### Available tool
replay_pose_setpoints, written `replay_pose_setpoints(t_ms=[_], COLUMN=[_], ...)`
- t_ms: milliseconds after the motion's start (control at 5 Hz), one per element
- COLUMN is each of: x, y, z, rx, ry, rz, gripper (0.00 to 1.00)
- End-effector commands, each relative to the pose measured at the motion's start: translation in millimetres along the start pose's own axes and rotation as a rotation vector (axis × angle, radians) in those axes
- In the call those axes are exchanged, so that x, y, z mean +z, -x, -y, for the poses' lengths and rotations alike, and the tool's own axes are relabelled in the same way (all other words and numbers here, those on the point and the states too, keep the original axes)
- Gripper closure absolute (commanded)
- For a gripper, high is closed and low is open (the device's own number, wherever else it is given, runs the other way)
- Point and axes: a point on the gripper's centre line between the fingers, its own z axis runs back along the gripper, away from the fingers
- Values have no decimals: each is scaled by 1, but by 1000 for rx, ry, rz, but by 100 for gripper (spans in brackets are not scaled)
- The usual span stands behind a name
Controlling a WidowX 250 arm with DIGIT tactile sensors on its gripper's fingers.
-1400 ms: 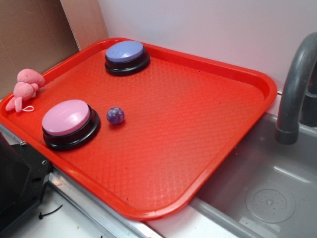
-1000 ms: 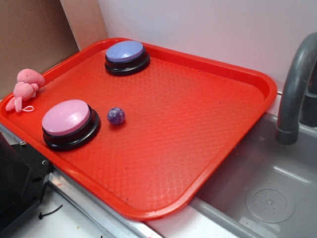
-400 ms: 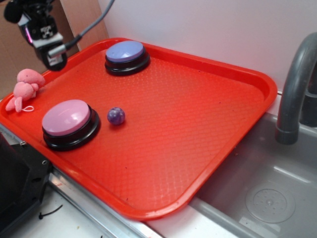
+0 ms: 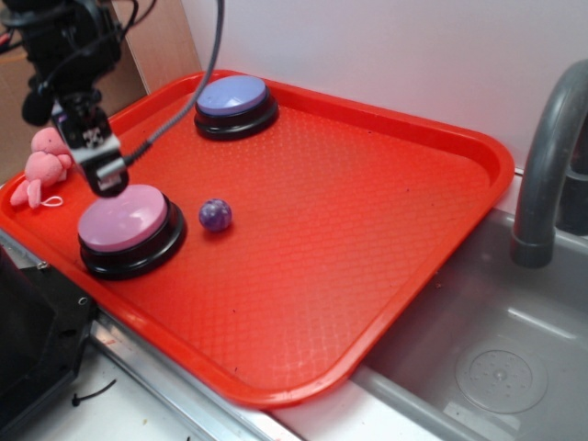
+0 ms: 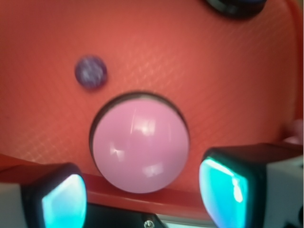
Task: Push the pink button.
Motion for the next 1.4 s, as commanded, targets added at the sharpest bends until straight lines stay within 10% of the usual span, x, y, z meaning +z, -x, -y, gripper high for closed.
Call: replay_pose_setpoints(t_ms=[0,1200], x=[-21,-6], y=[-7,-34], z=[-3,-4], rx=[-5,-18], ry=[19,-11], rz=[35,-83], gripper=[0,0])
